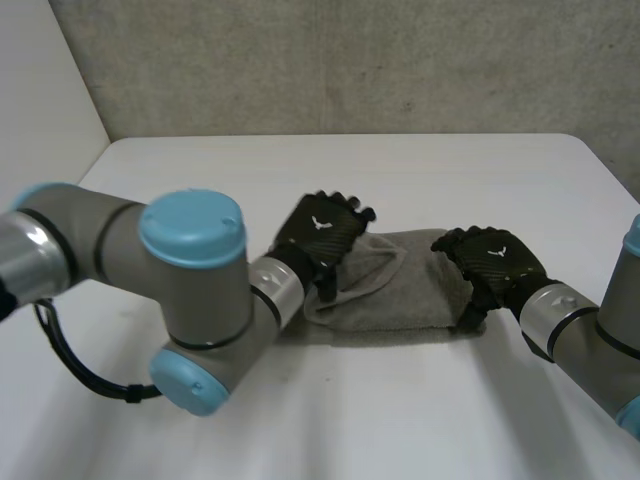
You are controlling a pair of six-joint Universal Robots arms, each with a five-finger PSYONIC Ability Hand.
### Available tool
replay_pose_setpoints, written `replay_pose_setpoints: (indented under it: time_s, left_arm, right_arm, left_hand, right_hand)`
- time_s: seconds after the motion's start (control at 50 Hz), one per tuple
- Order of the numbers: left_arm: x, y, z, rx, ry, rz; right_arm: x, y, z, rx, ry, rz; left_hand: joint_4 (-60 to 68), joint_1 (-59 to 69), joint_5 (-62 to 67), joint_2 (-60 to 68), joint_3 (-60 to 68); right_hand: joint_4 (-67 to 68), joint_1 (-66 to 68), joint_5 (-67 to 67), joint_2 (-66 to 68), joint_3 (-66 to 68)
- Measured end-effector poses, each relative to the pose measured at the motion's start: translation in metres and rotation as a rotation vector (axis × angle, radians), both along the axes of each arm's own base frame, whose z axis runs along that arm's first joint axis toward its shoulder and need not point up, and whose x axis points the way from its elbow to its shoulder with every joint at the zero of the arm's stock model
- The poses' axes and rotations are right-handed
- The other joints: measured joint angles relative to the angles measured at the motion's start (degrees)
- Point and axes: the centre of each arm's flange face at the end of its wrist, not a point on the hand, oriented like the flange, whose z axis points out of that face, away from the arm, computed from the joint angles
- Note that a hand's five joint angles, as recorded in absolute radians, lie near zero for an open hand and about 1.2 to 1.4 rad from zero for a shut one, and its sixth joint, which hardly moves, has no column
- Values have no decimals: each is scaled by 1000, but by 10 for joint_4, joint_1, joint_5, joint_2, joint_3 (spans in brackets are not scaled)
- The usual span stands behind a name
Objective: Fold the laundry
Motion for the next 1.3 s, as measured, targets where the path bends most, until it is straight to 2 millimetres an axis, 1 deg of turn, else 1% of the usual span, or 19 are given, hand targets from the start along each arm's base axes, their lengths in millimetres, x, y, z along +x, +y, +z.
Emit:
replay_pose_setpoints:
  time_s: [0.12,0.2,0.22,0.28,0.34,0.36,0.42,0.44,0.48,0.58,0.72,0.76,0.82,0.9,0.98,1.1,1.12,1.2,1.3]
  left_arm:
    - [-17,15,-13,34,9,-47]
    - [-28,16,-22,37,14,-64]
    - [-28,16,-22,37,14,-64]
    - [-38,11,-28,29,20,-62]
    - [-42,-2,-34,14,23,-26]
    - [-42,-10,-38,8,22,2]
    - [-39,-23,-43,2,14,52]
    - [-39,-23,-43,2,14,52]
    - [-33,-29,-46,4,2,84]
    - [-21,-30,-38,2,-11,113]
    - [-1,-27,-11,-24,-16,139]
    - [4,-27,-7,-36,-25,146]
    - [10,-29,-6,-61,-60,157]
    - [24,-38,-8,-126,-172,188]
    - [33,-40,-10,-157,-240,205]
    - [30,-28,0,-146,-188,195]
    - [26,-21,6,-129,-144,186]
    - [18,-9,15,-90,-55,163]
    - [4,9,20,-25,44,90]
  right_arm:
    - [-3,-2,-2,-18,40,0]
    - [-3,-1,-4,-24,65,6]
    - [-3,-1,-4,-24,65,6]
    - [-2,2,-7,-23,83,10]
    - [-2,4,-9,-20,95,16]
    - [-2,4,-10,-19,100,17]
    - [-2,5,-14,-17,118,22]
    - [-2,5,-14,-17,118,22]
    - [-2,5,-16,-17,132,24]
    - [-3,4,-18,-21,149,21]
    - [-3,3,-17,-27,153,19]
    - [-3,3,-16,-28,153,19]
    - [-3,3,-16,-29,152,19]
    - [-3,3,-15,-31,152,19]
    - [-3,3,-15,-31,152,19]
    - [-3,3,-15,-31,153,19]
    - [-3,3,-16,-30,153,19]
    - [-4,4,-16,-28,154,19]
    - [-4,4,-17,-27,154,18]
  left_hand:
    - [9,9,9,9,10]
    - [16,15,15,15,16]
    - [16,15,15,15,16]
    - [30,31,30,31,31]
    - [38,37,37,37,38]
    - [39,39,39,39,39]
    - [39,39,39,40,40]
    - [39,39,39,40,40]
    - [41,39,41,40,40]
    - [39,38,38,39,39]
    - [39,38,38,39,39]
    - [39,38,38,39,39]
    - [39,38,38,39,39]
    - [38,37,37,38,38]
    - [36,37,35,37,37]
    - [36,36,34,36,37]
    - [36,36,34,36,37]
    - [36,36,34,36,37]
    - [36,36,36,37,37]
  right_hand:
    - [0,0,0,0,0]
    - [0,0,0,0,0]
    - [0,0,0,0,0]
    - [0,0,0,1,1]
    - [4,2,7,9,18]
    - [6,2,10,12,21]
    - [6,2,12,12,22]
    - [6,2,12,12,22]
    - [6,2,12,12,22]
    - [6,2,12,12,22]
    - [6,2,12,12,22]
    - [6,2,12,12,22]
    - [6,2,12,12,22]
    - [6,2,12,12,22]
    - [6,2,12,12,22]
    - [6,2,12,12,22]
    - [6,2,12,12,22]
    - [6,2,12,12,22]
    - [6,2,12,12,22]
